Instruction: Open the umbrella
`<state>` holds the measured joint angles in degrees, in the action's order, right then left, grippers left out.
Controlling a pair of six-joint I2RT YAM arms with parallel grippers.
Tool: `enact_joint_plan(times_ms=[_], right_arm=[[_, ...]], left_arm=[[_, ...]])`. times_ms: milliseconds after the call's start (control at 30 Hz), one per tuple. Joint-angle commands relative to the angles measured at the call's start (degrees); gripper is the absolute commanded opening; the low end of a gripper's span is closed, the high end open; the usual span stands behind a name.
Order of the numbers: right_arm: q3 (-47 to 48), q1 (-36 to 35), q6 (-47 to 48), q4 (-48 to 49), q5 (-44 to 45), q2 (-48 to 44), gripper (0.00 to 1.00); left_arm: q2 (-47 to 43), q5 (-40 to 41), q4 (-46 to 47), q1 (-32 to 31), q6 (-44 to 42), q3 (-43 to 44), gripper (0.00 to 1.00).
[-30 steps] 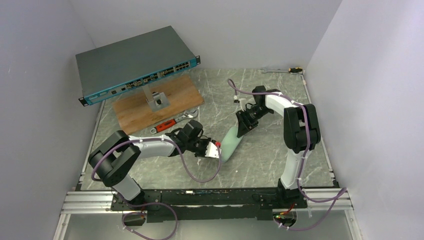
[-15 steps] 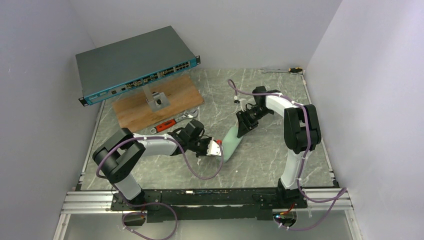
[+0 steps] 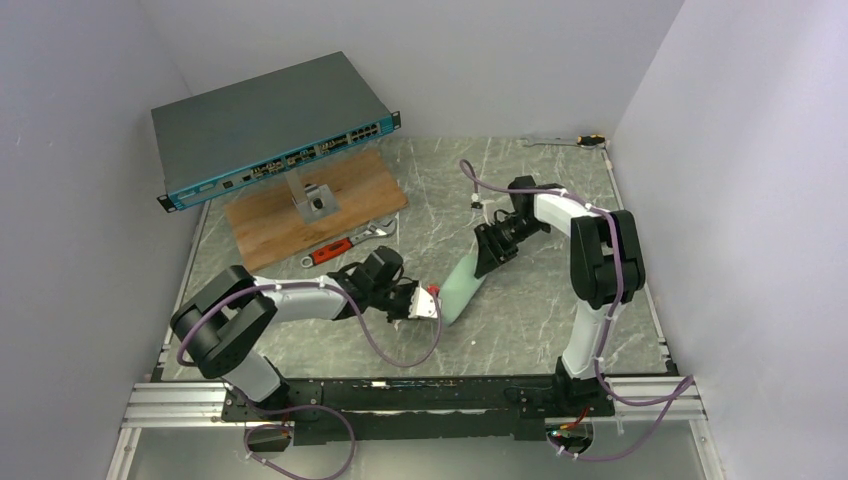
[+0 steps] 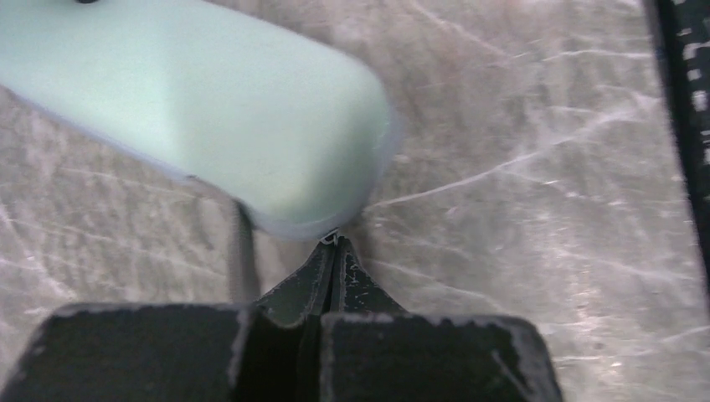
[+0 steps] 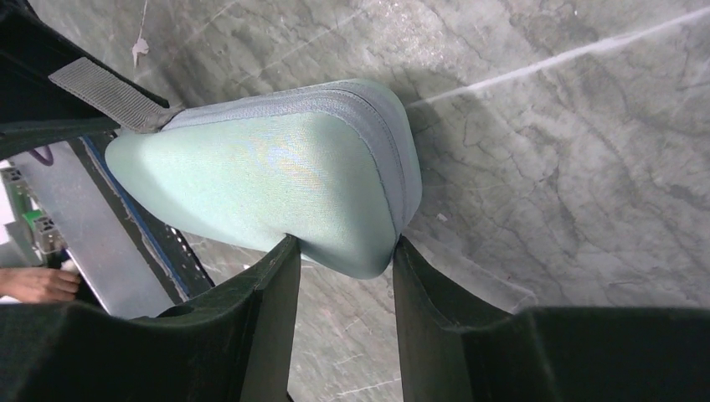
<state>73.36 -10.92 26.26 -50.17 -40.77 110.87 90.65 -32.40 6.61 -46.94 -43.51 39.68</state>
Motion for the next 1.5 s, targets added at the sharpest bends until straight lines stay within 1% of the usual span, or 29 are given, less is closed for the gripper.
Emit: enact_joint_plan(times_ms=[0,100,133,267,333,400,533,633,700,800,967,1100,1233,1333,1467], right_arm=[[-3.91,2.36,0.27,5.47,8.59,1.41,0.32],[-6.32,3.48,1.91,4.78,7.37,-0.67,0.33],[-7.69,3.64,3.00,4.29,6.48,-2.10,0.36],[-11.25,4.83,9.64,1.43,4.24,-10.03,0.65],[-12.31,5.59,13.74,0.31,4.66,-15.20,0.75],[-13.43,6.33,18.73,0.42,5.39,-19.81,0.81],[-16.83,6.52,26.64,5.15,6.58,-28.99,0.88],[-18.33,5.76,33.08,8.33,3.38,-33.69,0.92],[-19.13,3.69,36.84,10.82,2.31,-35.46,0.93],[-20.06,-0.58,40.55,14.08,1.93,-35.68,0.93],[-20.32,-6.03,42.73,17.96,1.41,-31.73,0.94],[-20.64,-8.41,45.41,20.49,1.64,-27.97,0.96],[-18.97,-10.08,46.59,19.36,1.46,-23.58,0.95],[-16.90,-10.82,45.76,17.24,1.73,-20.55,0.91],[-16.23,-10.92,44.31,14.76,2.48,-18.62,0.80]], left_arm=[[-2.34,-0.48,-1.27,-3.16,3.46,-3.09,0.00],[-1.15,0.43,-1.99,-3.18,8.83,-2.12,0.00],[-0.63,-0.15,-2.85,-2.45,10.26,-1.19,0.00],[0.71,-3.19,-4.89,2.21,13.34,1.76,0.00],[1.69,-4.44,-6.41,4.57,12.65,3.75,0.00],[2.56,-5.58,-9.52,6.17,11.11,6.23,0.00],[4.30,-7.50,-12.96,8.25,8.53,9.51,0.00],[4.78,-7.44,-13.31,8.55,5.78,10.24,0.00],[4.58,-7.41,-12.86,8.65,4.06,10.09,0.00],[4.30,-7.34,-11.88,8.67,2.08,9.59,0.00],[4.38,-7.71,-10.95,8.71,0.87,9.18,0.00],[4.25,-7.47,-9.61,8.73,-0.21,8.27,0.00],[4.36,-7.19,-8.66,8.77,-0.48,8.21,0.00],[4.22,-6.67,-8.46,8.73,-0.29,8.10,0.00],[2.48,-6.55,-8.33,8.77,-0.08,6.79,0.00]])
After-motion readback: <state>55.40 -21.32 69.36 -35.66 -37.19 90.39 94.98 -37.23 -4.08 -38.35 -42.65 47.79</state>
